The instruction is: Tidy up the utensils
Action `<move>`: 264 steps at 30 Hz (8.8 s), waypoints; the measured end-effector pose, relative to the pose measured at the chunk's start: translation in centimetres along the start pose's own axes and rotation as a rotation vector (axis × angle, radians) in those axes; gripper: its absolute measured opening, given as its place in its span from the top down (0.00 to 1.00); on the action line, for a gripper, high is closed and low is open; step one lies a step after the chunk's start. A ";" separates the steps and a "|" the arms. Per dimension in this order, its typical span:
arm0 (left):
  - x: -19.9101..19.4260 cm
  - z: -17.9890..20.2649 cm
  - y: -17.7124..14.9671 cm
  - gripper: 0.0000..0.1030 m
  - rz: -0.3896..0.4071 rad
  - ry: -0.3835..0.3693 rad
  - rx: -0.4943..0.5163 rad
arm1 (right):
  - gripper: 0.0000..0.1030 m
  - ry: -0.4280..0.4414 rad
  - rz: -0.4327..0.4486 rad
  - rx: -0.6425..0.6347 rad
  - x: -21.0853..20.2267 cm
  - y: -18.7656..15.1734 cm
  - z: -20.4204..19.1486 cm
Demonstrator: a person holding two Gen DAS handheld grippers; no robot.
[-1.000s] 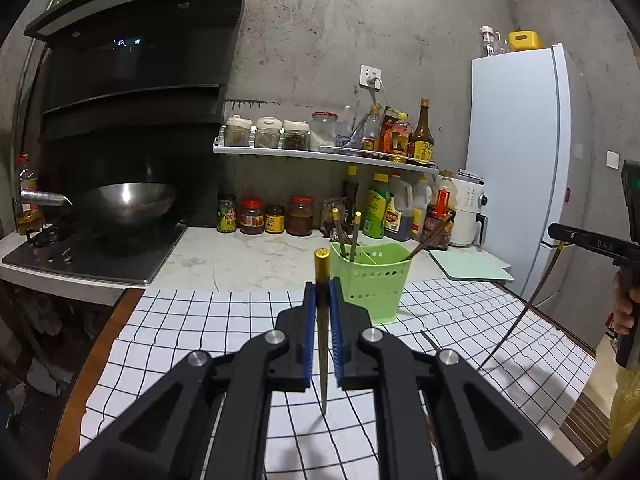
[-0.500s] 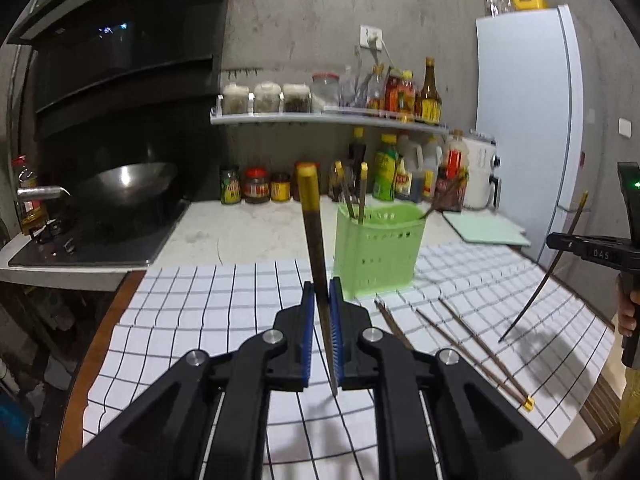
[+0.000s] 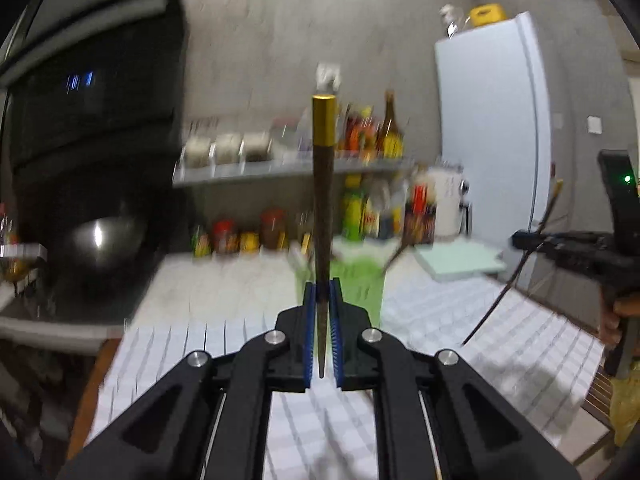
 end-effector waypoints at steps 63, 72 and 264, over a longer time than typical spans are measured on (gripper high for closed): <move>3.6 4.5 -19.1 0.73 -0.646 -0.066 -0.024 | 0.72 0.071 -0.454 0.197 2.5 -21.1 -0.8; 4.5 4.5 -19.1 0.73 -0.651 -0.104 -0.079 | 0.85 0.066 -0.505 0.123 4.1 -21.6 -1.6; 5.6 -0.8 -0.7 0.64 -0.217 0.121 0.004 | 0.63 -0.002 -0.008 -0.004 1.0 -1.7 -0.5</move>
Point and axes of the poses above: each gripper's, at about its wrist camera, not at the fingertips, and x roughly the way its jaws point, z to its right, y to its top, the point moved 5 cm from there along x, roughly the way its jaws point, and after that the axes turned 6 degrees about y, right-handed, at the moved point
